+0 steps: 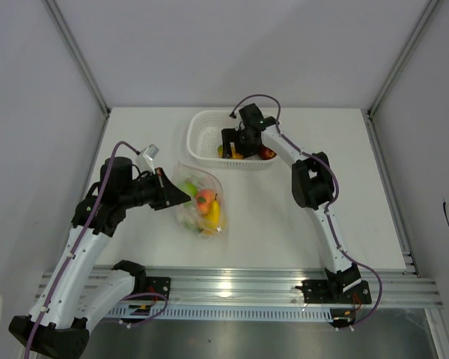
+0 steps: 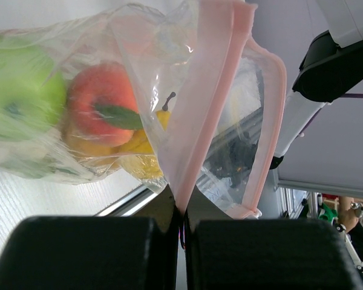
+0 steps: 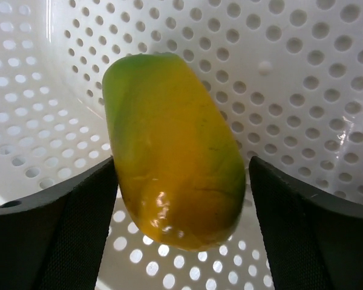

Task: Place the food in the zip-top bag and seal the zipper
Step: Pick up the fake fruit from the bin.

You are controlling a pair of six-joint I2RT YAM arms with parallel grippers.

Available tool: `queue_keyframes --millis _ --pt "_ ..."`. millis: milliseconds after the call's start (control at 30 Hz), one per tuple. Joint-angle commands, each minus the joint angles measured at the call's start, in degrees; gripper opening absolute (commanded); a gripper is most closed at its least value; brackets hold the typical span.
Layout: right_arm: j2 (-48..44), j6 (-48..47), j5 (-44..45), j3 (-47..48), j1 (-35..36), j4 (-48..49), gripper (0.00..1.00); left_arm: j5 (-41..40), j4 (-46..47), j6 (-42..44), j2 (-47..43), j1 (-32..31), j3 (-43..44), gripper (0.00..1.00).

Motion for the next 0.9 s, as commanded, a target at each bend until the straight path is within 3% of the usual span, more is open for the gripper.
queue_keyframes --millis 0,133,167,200,333,367,467,600,867 --pt "0.9 -0.9 -1.6 1.8 0.1 1.9 0.88 0.7 1.0 0.6 -0.6 -0.1 -0.3 0.01" --pt "0.8 -0.9 -1.2 1.7 0.1 3.7 0.72 0.7 1.1 0.7 -0.7 -0.1 -0.3 0.01" --pt "0.7 -1.0 -1.1 1.5 0.1 3.9 0.57 0.7 1.1 0.7 -0.8 -0.1 -0.3 0.01" --pt "0.4 -0.7 -1.1 0.9 0.1 4.6 0.52 0.7 1.0 0.7 -0.8 -0.1 -0.4 0.01" --pt "-1.8 -0.9 -0.4 -0.6 0.1 7.5 0.43 0.8 0.9 0.8 -0.8 -0.1 -0.8 0.01" --pt "-2.2 -1.0 -0.2 -0.5 0.1 7.5 0.28 0.8 0.9 0.8 -0.9 -0.1 -0.7 0.01" --pt "-4.0 -1.4 1.2 -0.7 0.2 8.2 0.11 0.8 0.9 0.9 -0.8 -0.1 -0.7 0.00" --pt "-7.5 -1.6 4.0 -1.4 0.1 8.4 0.00 0.7 1.2 0.9 -0.5 -0.1 -0.7 0.01" --pt "-20.1 -1.2 10.0 -8.2 1.1 9.3 0.00 1.4 2.5 0.5 0.3 -0.1 0.2 0.01"
